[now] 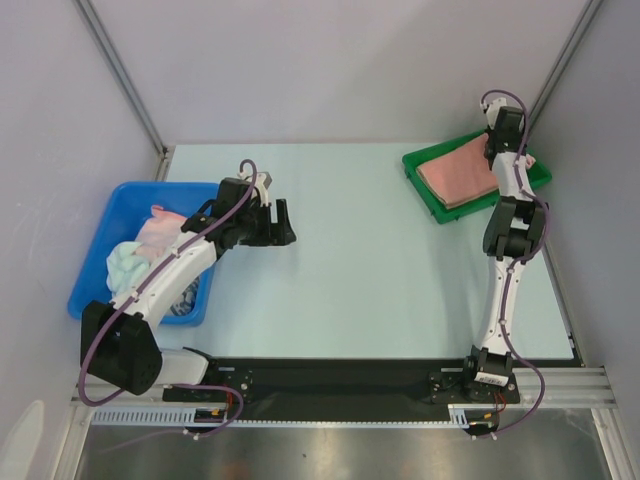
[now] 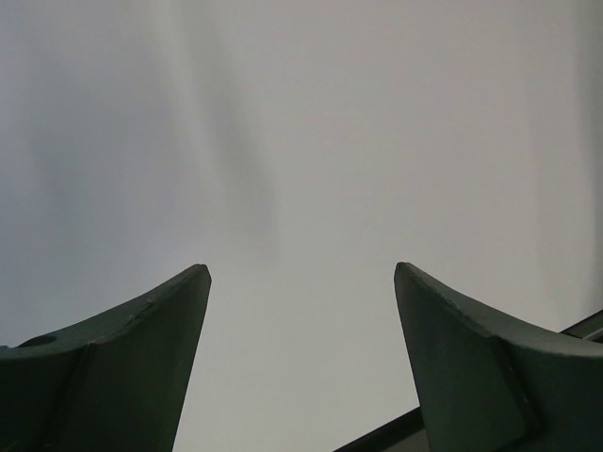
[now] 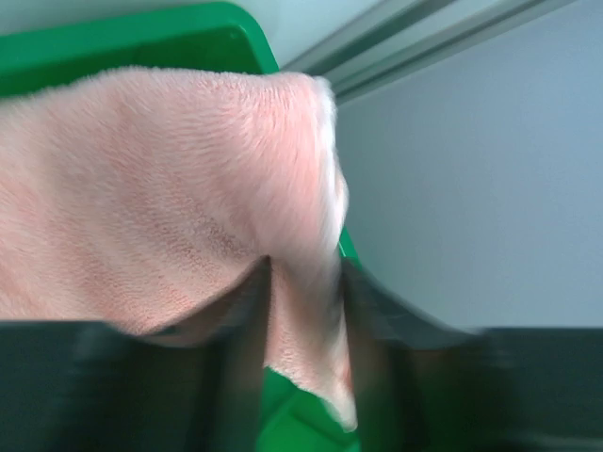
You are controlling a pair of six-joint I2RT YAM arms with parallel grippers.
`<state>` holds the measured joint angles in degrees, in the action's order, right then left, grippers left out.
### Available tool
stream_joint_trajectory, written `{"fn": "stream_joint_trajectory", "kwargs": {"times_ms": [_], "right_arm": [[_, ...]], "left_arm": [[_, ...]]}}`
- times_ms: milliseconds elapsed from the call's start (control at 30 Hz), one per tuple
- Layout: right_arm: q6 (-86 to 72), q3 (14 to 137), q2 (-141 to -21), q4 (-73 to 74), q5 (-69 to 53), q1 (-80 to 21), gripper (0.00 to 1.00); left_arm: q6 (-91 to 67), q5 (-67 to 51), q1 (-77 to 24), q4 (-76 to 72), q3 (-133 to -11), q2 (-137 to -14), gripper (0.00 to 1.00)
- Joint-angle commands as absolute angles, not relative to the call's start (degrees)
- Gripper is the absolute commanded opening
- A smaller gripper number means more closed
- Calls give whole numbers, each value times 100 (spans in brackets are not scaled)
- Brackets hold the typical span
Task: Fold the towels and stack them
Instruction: Neatly place the folded towel into the bin, then grab crumpled towel
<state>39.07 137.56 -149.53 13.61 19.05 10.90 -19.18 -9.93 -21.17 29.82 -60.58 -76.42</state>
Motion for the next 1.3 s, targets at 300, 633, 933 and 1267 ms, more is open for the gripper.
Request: {"fn": "stream_joint_trajectory", "kwargs": {"times_ms": [300,633,933,1267], "right_arm": [[2717,12992,-13406,817,2013,415,94],[800,11137,-11417,1942,705,-158,76],[-1032,10648,-10656,2989,-825,-237,21],[-1882,8043,-8702,1503,-1837,-1924,29]], "left_arm": [[-1881,-941,-2162,3076,-6723,-7172,86],[-1925,703,-2109,4482,-7954,-6444,88],[-2118,1634,-951,4730,-7533,-6433,90],[-2232,1213,1353,4149,-6812,-7716,75]]}}
